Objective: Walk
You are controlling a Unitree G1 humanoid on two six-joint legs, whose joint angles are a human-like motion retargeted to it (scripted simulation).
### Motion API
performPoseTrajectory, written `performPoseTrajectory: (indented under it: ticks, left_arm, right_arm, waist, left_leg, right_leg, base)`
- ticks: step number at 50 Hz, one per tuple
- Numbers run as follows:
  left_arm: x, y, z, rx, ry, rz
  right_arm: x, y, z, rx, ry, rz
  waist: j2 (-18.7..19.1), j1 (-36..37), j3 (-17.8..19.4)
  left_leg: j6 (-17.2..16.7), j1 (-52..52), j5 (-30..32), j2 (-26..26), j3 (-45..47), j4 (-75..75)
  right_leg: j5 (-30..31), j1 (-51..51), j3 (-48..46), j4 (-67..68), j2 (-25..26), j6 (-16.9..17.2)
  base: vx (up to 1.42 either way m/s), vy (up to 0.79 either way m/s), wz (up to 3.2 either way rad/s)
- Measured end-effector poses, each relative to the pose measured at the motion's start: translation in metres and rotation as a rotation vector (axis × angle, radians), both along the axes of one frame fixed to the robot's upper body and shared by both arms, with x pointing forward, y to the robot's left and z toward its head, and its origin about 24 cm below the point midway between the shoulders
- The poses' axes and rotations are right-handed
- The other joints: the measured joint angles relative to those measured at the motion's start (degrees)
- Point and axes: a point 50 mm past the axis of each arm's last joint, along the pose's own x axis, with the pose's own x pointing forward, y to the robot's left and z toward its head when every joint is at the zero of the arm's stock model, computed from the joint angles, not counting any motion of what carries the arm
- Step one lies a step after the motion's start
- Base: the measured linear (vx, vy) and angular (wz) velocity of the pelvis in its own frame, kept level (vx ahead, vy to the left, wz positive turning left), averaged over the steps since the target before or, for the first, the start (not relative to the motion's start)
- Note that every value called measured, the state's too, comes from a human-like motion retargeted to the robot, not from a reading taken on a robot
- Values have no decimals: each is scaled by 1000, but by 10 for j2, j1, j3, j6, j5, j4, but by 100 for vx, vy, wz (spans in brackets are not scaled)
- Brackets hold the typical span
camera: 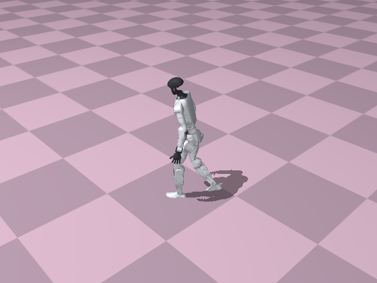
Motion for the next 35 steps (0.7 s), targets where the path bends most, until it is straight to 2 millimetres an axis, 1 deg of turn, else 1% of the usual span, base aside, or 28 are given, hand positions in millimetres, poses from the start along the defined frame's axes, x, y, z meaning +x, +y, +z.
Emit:
performPoseTrajectory:
  ticks: [2, 4, 7, 10, 13, 15, 22, 25, 30, 35]
  left_arm:
    - [1, -3, 0, -8, 0, -6]
    - [2, -5, -1, -12, -1, -14]
    - [5, -7, 0, -11, 2, -28]
    - [8, -9, -1, -7, 8, -40]
    - [12, -12, 0, -6, 7, -55]
    - [19, -14, 1, -7, -5, -71]
    - [28, -25, 4, -5, -48, -160]
    - [28, -30, 4, -2, -60, -205]
    - [27, -36, 3, 4, -64, -267]
    - [20, -43, -1, -1, -39, -298]
  right_arm:
    - [1, 1, 0, 14, -2, -2]
    - [3, 2, 1, 28, -8, -6]
    - [6, 4, 2, 46, -15, -8]
    - [7, 7, 1, 62, -16, -8]
    - [5, 10, 0, 73, -6, -3]
    - [6, 10, 0, 80, 0, 1]
    - [-13, 11, -7, 89, 57, -15]
    - [-23, 11, -9, 90, 80, -27]
    - [-31, 10, -11, 92, 98, -45]
    - [-29, 8, -10, 85, 89, -55]
  waist:
    - [-5, -16, 1]
    - [-6, -32, 2]
    - [-1, -53, 6]
    - [8, -72, 11]
    - [19, -85, 16]
    - [30, -89, 23]
    - [48, -93, 33]
    - [51, -91, 31]
    - [56, -82, 30]
    - [63, -74, 31]
  left_leg:
    - [12, 6, -7, -19, 0, -6]
    - [20, 12, -16, -32, -1, -11]
    - [27, 23, -31, -44, -5, -18]
    - [27, 36, -45, -50, -11, -28]
    - [20, 53, -55, -52, -16, -42]
    - [14, 70, -56, -49, -21, -60]
    - [-5, 121, -62, -49, -30, -103]
    - [-12, 139, -68, -50, -31, -113]
    - [-20, 174, -86, -48, -30, -120]
    - [-30, 199, -108, -44, -30, -96]
  right_leg:
    - [35, -46, 0, 84, -24, 4]
    - [45, -94, -4, 157, -45, -2]
    - [21, -165, -14, 224, -66, -18]
    - [-21, -230, -28, 230, -75, -32]
    - [-48, -280, -51, 182, -81, -40]
    - [-50, -300, -70, 130, -78, -41]
    - [-17, -337, -111, -64, -80, -18]
    - [-6, -345, -124, -123, -87, -8]
    - [5, -346, -153, -163, -105, -8]
    - [3, -345, -165, -120, -122, -28]
  base:
    - [33, 14, 7]
    - [31, 13, 2]
    - [28, 10, -3]
    - [27, 5, -5]
    - [26, 0, -11]
    - [27, -2, -22]
    - [27, -5, -17]
    - [27, -7, -20]
    - [29, -10, -28]
    - [34, -14, -39]
